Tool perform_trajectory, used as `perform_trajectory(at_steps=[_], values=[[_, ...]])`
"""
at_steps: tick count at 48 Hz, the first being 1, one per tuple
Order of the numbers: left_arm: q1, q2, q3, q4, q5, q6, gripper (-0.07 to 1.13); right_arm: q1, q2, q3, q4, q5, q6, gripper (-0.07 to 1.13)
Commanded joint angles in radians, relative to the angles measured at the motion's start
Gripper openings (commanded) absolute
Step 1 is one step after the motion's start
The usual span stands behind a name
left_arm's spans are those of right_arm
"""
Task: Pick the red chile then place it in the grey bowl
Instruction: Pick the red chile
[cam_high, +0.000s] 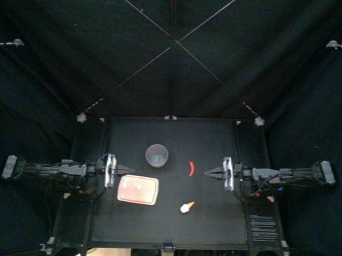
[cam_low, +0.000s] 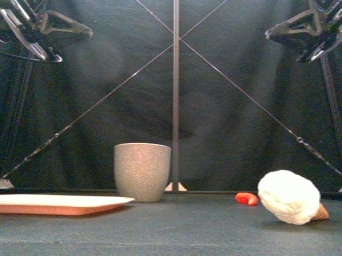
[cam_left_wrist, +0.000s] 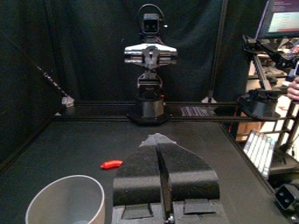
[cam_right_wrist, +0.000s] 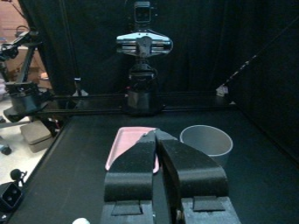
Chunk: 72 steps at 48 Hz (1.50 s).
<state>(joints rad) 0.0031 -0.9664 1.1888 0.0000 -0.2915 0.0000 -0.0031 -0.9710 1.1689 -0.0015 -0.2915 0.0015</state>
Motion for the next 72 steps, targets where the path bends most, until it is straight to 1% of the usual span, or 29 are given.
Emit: perform_trajectory(at_steps=[1,9,13,15,16,24,30,36,44,50,53,58,63,69,72], values=[[0.008,-0.003,-0.005,-0.002,-0.011,0.000,-0.04,0.014,0.040,-0.025,0.046,-0.011,0.023,0.04],[0.008,-0.011,-0.003,-0.002,-0.011,0.000,-0.04,0.002,0.166,-0.103,0.239,0.017,0.118,0.05],[0.008,-0.009,-0.003,0.000,-0.009,0.000,-0.04,-0.025,0.230,-0.144,0.316,0.064,0.163,0.05],[0.008,-0.011,-0.003,0.000,-0.011,0.000,-0.04,-0.049,0.265,-0.169,0.353,0.115,0.179,0.05],[0.008,-0.011,-0.003,0.000,-0.011,0.000,-0.04,-0.055,0.270,-0.172,0.357,0.126,0.183,0.05],[0.008,-0.011,-0.003,0.000,-0.011,0.000,-0.04,-0.195,0.360,-0.212,0.405,0.328,0.215,0.09],[0.009,-0.011,-0.003,-0.002,-0.006,0.000,-0.04,-0.299,0.405,-0.221,0.413,0.437,0.216,0.22],[0.008,-0.009,-0.003,-0.002,-0.005,0.000,-0.04,-0.365,0.437,-0.215,0.411,0.468,0.216,0.43],[0.009,-0.011,-0.003,0.000,-0.005,0.000,-0.04,-0.377,0.512,-0.227,0.413,0.471,0.218,0.76],[0.009,-0.011,-0.003,0.000,-0.005,0.002,-0.04,-0.365,0.589,-0.259,0.419,0.503,0.219,0.92],[0.009,-0.011,-0.002,0.000,-0.005,0.002,-0.04,-0.367,0.637,-0.287,0.433,0.537,0.219,0.95],[0.009,-0.011,-0.002,0.002,-0.005,0.002,-0.04,-0.367,0.723,-0.337,0.433,0.569,0.229,0.95],[0.009,-0.011,-0.002,0.002,-0.005,0.002,-0.04,-0.365,0.795,-0.373,0.414,0.586,0.259,0.95],[0.009,-0.011,-0.002,0.002,-0.005,0.002,-0.04,-0.365,0.857,-0.407,0.339,0.595,0.318,0.95],[0.008,-0.011,-0.002,0.002,-0.005,0.002,-0.04,-0.365,0.879,-0.422,0.278,0.609,0.368,0.95]])
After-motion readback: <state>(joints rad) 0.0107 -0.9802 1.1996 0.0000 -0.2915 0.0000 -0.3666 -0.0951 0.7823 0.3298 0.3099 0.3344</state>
